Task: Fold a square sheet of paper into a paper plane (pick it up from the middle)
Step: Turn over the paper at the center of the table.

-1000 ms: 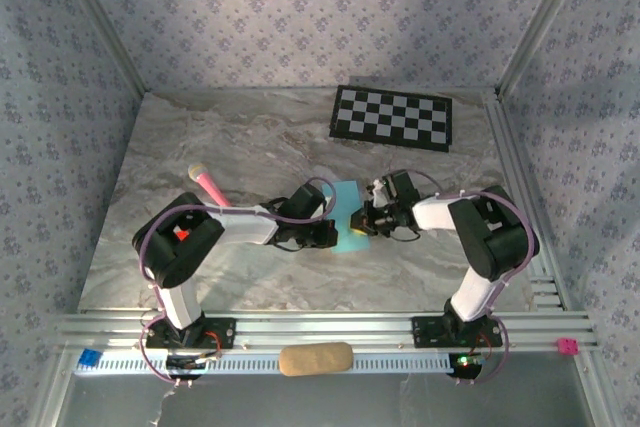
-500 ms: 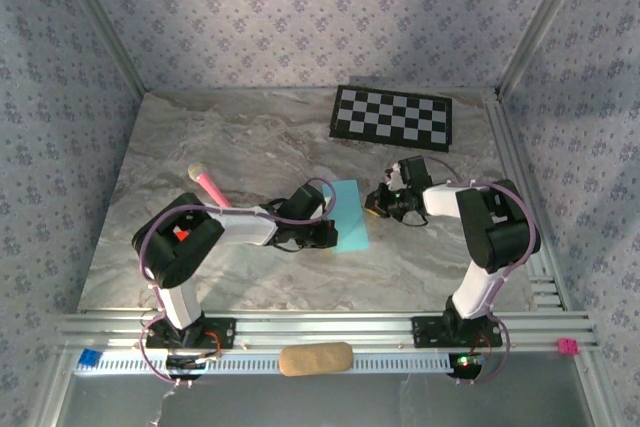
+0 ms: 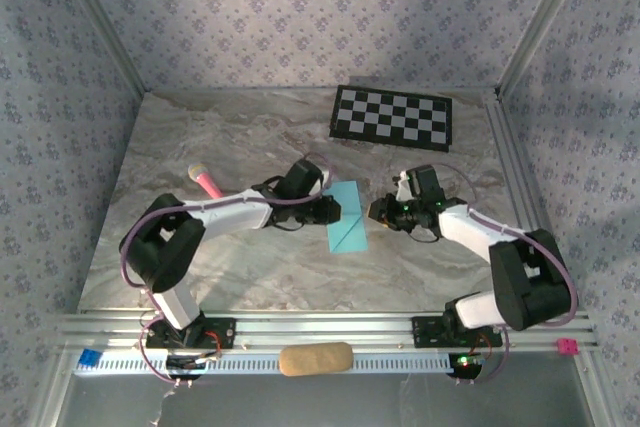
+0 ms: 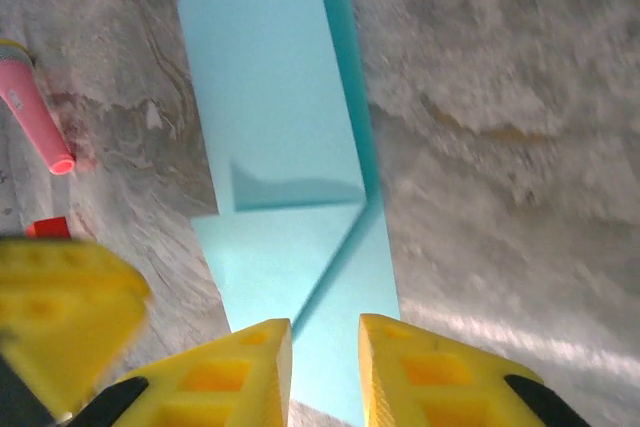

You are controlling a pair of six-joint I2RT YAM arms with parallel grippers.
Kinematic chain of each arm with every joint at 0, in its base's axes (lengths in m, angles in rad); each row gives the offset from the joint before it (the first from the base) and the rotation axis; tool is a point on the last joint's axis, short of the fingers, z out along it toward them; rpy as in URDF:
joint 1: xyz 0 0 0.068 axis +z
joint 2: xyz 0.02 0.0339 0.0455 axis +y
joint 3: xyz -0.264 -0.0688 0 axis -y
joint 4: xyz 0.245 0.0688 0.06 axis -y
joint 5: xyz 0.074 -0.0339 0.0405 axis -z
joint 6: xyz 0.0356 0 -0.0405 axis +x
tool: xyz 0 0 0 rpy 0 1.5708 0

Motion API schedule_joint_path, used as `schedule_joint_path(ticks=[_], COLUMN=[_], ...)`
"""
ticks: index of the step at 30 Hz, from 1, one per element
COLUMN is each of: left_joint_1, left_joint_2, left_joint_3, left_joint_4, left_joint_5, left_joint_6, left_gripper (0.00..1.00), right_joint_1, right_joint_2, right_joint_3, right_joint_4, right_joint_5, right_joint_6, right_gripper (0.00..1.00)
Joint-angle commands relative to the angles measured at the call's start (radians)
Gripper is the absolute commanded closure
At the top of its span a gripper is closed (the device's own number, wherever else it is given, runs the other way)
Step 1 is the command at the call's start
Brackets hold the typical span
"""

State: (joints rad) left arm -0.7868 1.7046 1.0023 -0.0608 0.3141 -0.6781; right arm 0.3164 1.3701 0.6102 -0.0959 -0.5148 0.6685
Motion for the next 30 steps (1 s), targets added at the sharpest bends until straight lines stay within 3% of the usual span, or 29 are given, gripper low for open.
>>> schedule_joint_path(ticks=[1, 9, 19, 30], left_joint_1=[0.026, 0.025, 0.022, 0.014], left_joint_2=[0.026, 0.133, 0.196, 0.235], left_joint_3=[0.055, 0.149, 0.163, 0.155], left_joint_4=[-0.057, -0.123, -0.167, -0.185], left_joint_5=[0.025, 0.030, 0.031, 0.014], left_joint_6=[0.044, 0.084, 0.108, 0.129], left_gripper=[0.82, 0.84, 0.88, 0.88], right_joint_1=[0.012, 0.066, 0.147, 0.169], right_joint_2=[-0.064, -0.071, 0.011, 0.073], right_joint_3=[-0.038, -0.061, -0.033, -0.015], right_joint_4=[-0.064, -0.053, -0.039, -0.065], right_joint_5=[0.059, 0.049, 0.051, 0.075], right_joint_6=[0.053, 0.163, 0.195, 0.188], right_gripper=[0.67, 0.65, 0.69, 0.68])
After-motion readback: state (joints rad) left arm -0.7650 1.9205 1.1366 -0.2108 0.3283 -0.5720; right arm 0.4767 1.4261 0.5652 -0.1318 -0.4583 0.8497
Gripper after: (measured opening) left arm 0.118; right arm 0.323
